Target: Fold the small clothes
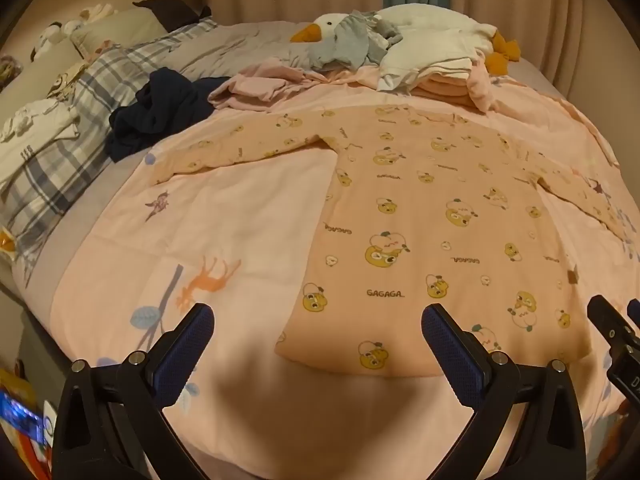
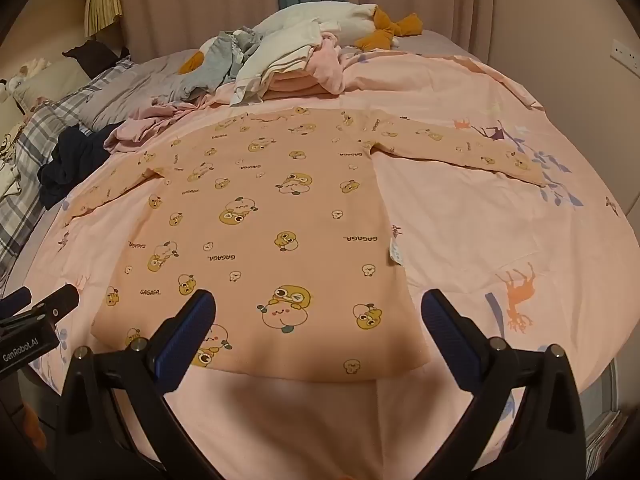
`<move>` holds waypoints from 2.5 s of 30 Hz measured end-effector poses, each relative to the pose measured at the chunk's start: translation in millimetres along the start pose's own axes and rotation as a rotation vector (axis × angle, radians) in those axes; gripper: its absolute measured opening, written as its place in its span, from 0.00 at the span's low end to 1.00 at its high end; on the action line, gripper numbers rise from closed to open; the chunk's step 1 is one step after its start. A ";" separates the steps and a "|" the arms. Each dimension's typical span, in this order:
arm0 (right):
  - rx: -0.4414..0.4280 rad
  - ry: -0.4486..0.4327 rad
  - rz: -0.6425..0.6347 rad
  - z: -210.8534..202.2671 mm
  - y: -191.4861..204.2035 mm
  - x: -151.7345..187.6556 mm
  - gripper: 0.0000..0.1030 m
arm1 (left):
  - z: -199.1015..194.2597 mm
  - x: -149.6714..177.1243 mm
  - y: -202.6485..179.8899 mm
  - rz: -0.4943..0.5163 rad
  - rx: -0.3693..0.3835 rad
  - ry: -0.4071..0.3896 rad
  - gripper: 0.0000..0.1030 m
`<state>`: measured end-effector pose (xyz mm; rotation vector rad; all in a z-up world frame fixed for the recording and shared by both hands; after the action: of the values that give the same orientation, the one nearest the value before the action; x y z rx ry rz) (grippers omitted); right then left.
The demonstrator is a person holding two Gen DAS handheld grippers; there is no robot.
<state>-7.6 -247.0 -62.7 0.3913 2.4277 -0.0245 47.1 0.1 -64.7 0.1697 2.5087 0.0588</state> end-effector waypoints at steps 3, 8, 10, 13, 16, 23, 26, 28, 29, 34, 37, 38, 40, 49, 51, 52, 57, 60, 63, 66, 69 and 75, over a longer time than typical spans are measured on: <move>-0.001 0.002 0.002 -0.3 -0.2 -0.1 1.00 | 0.0 0.0 -0.9 -0.003 0.012 -0.001 1.00; -0.003 0.002 0.003 -0.8 -0.6 -0.5 1.00 | 3.0 1.0 -6.4 -0.008 0.034 0.016 1.00; -0.003 0.000 0.002 -0.9 -0.3 -1.1 1.00 | 4.1 -1.0 -8.9 -0.007 0.042 0.019 1.00; -0.002 0.000 0.002 -0.5 0.2 -1.6 1.00 | 5.1 -0.5 -8.0 -0.005 0.050 0.018 1.00; -0.002 -0.001 0.003 -2.2 -0.5 -0.6 1.00 | 3.4 1.2 -6.3 -0.001 0.053 0.014 1.00; -0.002 0.001 0.004 -2.4 -1.5 -0.1 1.00 | 5.0 2.4 -4.2 -0.012 0.060 0.019 1.00; -0.001 0.002 0.006 -2.1 -2.1 -2.3 1.00 | 4.5 2.8 -3.6 -0.014 0.057 0.020 1.00; 0.001 0.000 0.005 -2.2 -2.2 -2.2 1.00 | 4.5 3.1 -3.6 -0.014 0.058 0.019 1.00; 0.002 -0.001 0.004 -2.5 -2.6 -2.1 1.00 | 4.4 2.6 -3.5 -0.014 0.056 0.019 1.00; 0.001 0.000 0.003 -2.9 -2.5 -2.0 1.00 | 4.6 2.5 -3.1 -0.012 0.055 0.017 1.00; 0.003 -0.001 0.001 -4.9 -3.1 -1.8 1.00 | 4.4 2.5 -3.4 -0.015 0.056 0.016 1.00; 0.003 0.000 0.002 -4.7 -3.1 -2.0 1.00 | 4.3 2.6 -3.4 -0.015 0.056 0.016 1.00; 0.003 0.000 0.003 -5.3 -3.0 -1.7 1.00 | 4.6 2.7 -3.6 -0.014 0.057 0.016 1.00; 0.005 0.001 0.004 -5.7 -3.9 -1.4 1.00 | 4.1 2.9 -4.6 -0.003 0.044 0.012 1.00; 0.004 0.000 0.004 -5.8 -3.8 -1.3 1.00 | 4.5 3.3 -6.1 0.010 0.030 0.020 1.00; 0.005 -0.002 0.003 -5.8 -3.8 -1.4 1.00 | 4.3 3.2 -6.5 0.017 0.026 0.017 1.00; 0.007 0.000 0.008 -5.5 -5.9 -0.6 1.00 | 3.8 2.4 -7.9 0.020 0.047 0.013 1.00; 0.009 0.002 0.012 -5.7 -8.0 0.7 1.00 | 3.9 2.4 -8.6 0.022 0.053 0.013 1.00; 0.011 0.001 0.014 -6.2 -8.6 -0.1 1.00 | 5.0 2.4 -9.4 0.024 0.056 0.017 1.00; 0.010 0.002 0.015 -6.2 -9.1 -0.4 1.00 | 5.2 2.1 -9.6 0.027 0.052 0.017 1.00; 0.011 0.002 0.014 -6.3 -8.8 -0.1 1.00 | 5.1 2.0 -10.8 0.028 0.054 0.016 1.00; 0.012 0.001 0.017 -7.9 -11.1 -0.9 1.00 | 5.2 1.8 -11.6 0.029 0.057 0.016 1.00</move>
<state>-15.0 -256.9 -56.9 0.4178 2.4256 -0.0312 47.4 -11.1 -70.9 0.2291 2.5255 0.0007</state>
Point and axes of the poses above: each gripper's, at about its wrist camera, not at the fingertips, and z roughly the way its jaws point, y to its left, x to its underside, the point moved 8 cm from there along z, roughly the way its jaws point, and after that the axes turned 4 degrees about z, right-handed, at the moved point
